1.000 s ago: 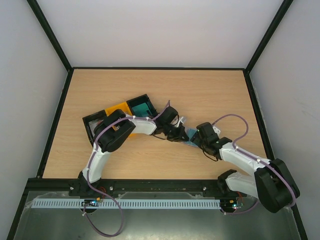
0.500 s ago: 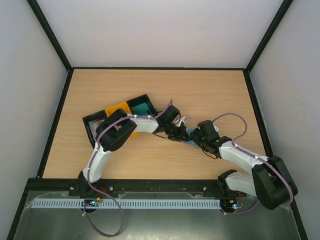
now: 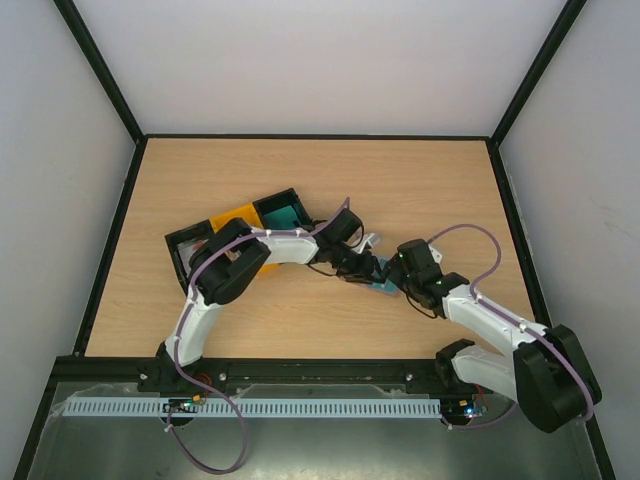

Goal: Put the credit cards into the card holder
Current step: Insert the credit card into the card holder, then close the card holder at the center of the board.

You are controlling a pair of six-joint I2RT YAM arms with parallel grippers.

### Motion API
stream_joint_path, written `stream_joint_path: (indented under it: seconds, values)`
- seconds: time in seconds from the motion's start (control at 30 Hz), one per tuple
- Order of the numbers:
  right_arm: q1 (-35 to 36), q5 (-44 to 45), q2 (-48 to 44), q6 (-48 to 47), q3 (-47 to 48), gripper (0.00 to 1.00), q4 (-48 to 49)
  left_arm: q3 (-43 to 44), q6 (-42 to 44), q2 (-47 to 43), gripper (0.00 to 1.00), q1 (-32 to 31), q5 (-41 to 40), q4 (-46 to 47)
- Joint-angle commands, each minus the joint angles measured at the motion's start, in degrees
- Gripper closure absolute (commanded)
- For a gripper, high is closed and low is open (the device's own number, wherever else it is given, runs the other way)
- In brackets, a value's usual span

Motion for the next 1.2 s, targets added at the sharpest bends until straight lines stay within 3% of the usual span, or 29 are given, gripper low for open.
stream_joint_path:
  seconds: [0.0, 0.23, 0.47, 0.57, 0.67, 0.8, 1.1, 1.17]
  values:
    - [0.02, 3.65, -2.31, 0.14, 1.67, 0.24, -3.93, -0.45, 2.4, -3.24, 0.56, -0.54, -2.33, -6.69]
    - [0.02, 4.38, -4.97, 0.23, 2.16, 0.24, -5.21, -2.83, 1.05, -6.58, 0.45, -1.06, -3.41, -6.9]
    - [0.02, 3.68, -7.63, -0.15, 1.45, 0.24, -5.81, -4.24, 0.21, -10.97, 0.41, -1.25, -5.77, -8.16]
    - [0.02, 2.42, -8.59, -0.65, 0.91, 0.24, -5.94, -4.05, 1.22, -13.74, 0.4, -1.17, -8.83, -10.18]
    - [0.02, 0.86, -9.56, -0.73, -0.26, 0.24, -5.93, -3.5, 3.15, -16.05, 0.38, -0.87, -16.84, -14.56]
    - [0.02, -0.88, -9.93, 0.15, -2.6, 0.25, -5.24, -3.71, 4.04, -16.75, 0.39, -0.31, -29.63, -19.68]
    - [0.02, -2.35, -7.36, 1.33, -4.81, 0.29, -2.8, -2.12, 4.28, -11.45, 0.42, 0.14, -32.78, -20.14]
    - [0.02, -3.01, -6.24, 1.16, -4.9, 0.3, -2.11, -1.49, 4.24, -10.44, 0.46, 0.21, -33.86, -20.56]
